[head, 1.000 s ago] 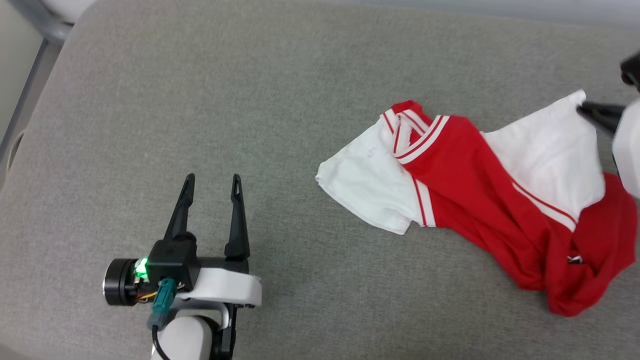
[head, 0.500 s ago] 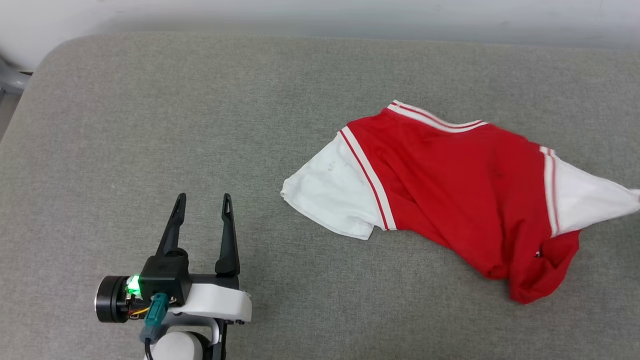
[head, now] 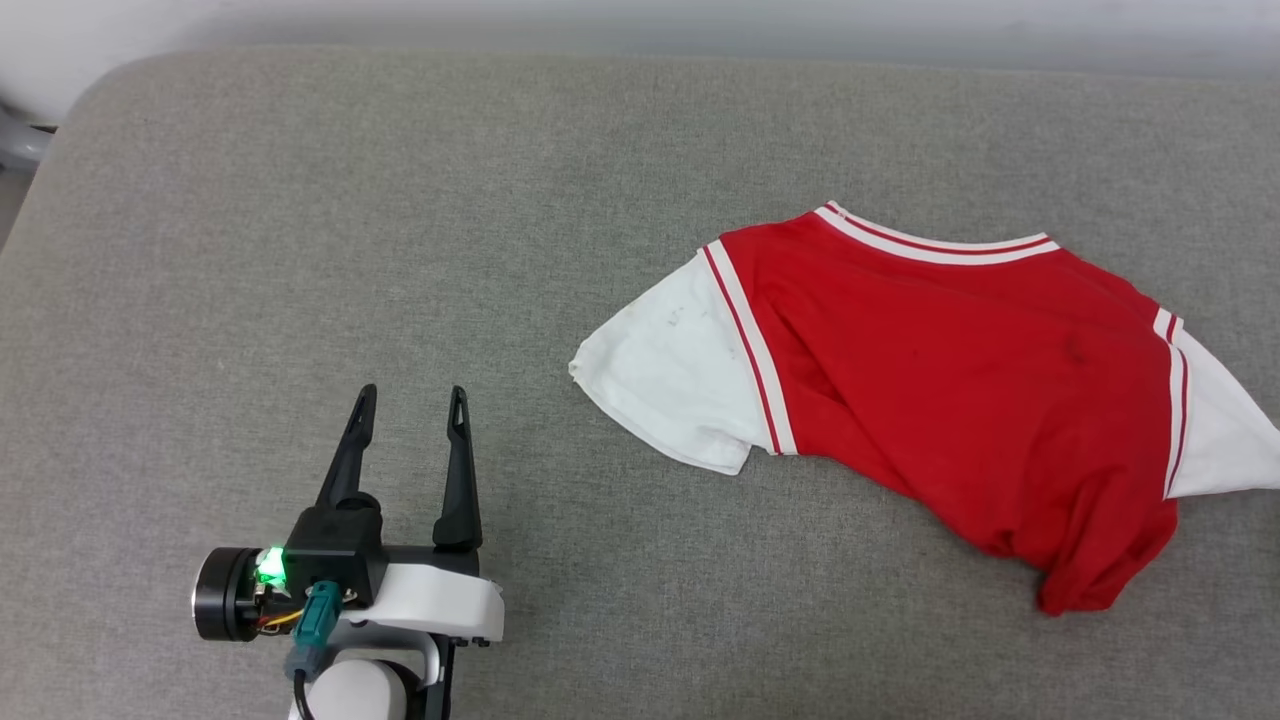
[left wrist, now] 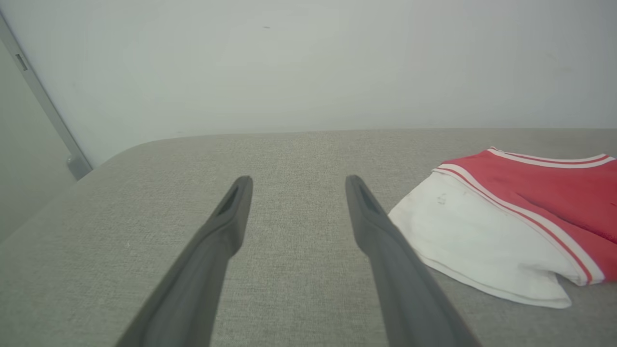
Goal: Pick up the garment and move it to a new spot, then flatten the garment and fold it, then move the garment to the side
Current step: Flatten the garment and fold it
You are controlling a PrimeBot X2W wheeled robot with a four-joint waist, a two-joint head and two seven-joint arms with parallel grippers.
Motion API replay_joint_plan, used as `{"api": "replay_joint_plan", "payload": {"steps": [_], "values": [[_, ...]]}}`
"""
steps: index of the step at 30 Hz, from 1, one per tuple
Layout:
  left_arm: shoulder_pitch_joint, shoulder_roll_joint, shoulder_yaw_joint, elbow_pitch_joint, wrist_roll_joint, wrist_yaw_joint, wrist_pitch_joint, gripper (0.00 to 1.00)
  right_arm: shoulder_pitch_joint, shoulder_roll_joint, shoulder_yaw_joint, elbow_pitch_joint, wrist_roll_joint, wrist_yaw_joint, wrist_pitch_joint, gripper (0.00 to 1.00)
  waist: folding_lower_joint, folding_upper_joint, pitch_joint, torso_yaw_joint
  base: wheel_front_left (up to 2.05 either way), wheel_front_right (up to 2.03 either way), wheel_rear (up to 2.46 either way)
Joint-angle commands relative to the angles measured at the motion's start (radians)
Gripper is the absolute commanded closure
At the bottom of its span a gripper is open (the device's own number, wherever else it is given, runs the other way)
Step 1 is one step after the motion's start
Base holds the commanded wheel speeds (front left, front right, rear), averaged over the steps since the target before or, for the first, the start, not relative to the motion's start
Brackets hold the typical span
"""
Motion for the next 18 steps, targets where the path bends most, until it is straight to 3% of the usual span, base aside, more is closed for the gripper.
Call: {"api": "replay_joint_plan", "payload": {"steps": [1, 7, 12, 18], "values": [[-0.007, -0.001, 0.007, 0.001, 0.008, -0.006, -0.003, 0.00, 0.027, 0.033, 0.007, 0.005, -0.008, -0.001, -0.024, 0.00, 0.0000, 0.0000, -0.009, -0.001, 0.00, 0.00, 0.00], [-0.014, 0.016, 0.029, 0.003, 0.016, -0.026, -0.003, 0.00, -0.006, 0.035, -0.041, 0.035, -0.064, -0.001, -0.256, 0.00, 0.0000, 0.0000, -0.067, -0.020, 0.00, 0.00, 0.00], [-0.032, 0.037, 0.051, 0.002, 0.007, -0.058, -0.003, 0.00, -0.033, 0.075, -0.111, 0.042, -0.151, -0.001, -0.326, 0.00, 0.0000, 0.0000, -0.101, -0.059, 0.00, 0.00, 0.00], [-0.123, 0.087, 0.061, 0.048, -0.008, -0.135, -0.003, 0.00, 0.037, 0.137, -0.409, -0.085, -0.374, -0.001, -0.327, 0.00, 0.0000, 0.0000, -0.117, -0.099, 0.00, 0.00, 0.00]]}}
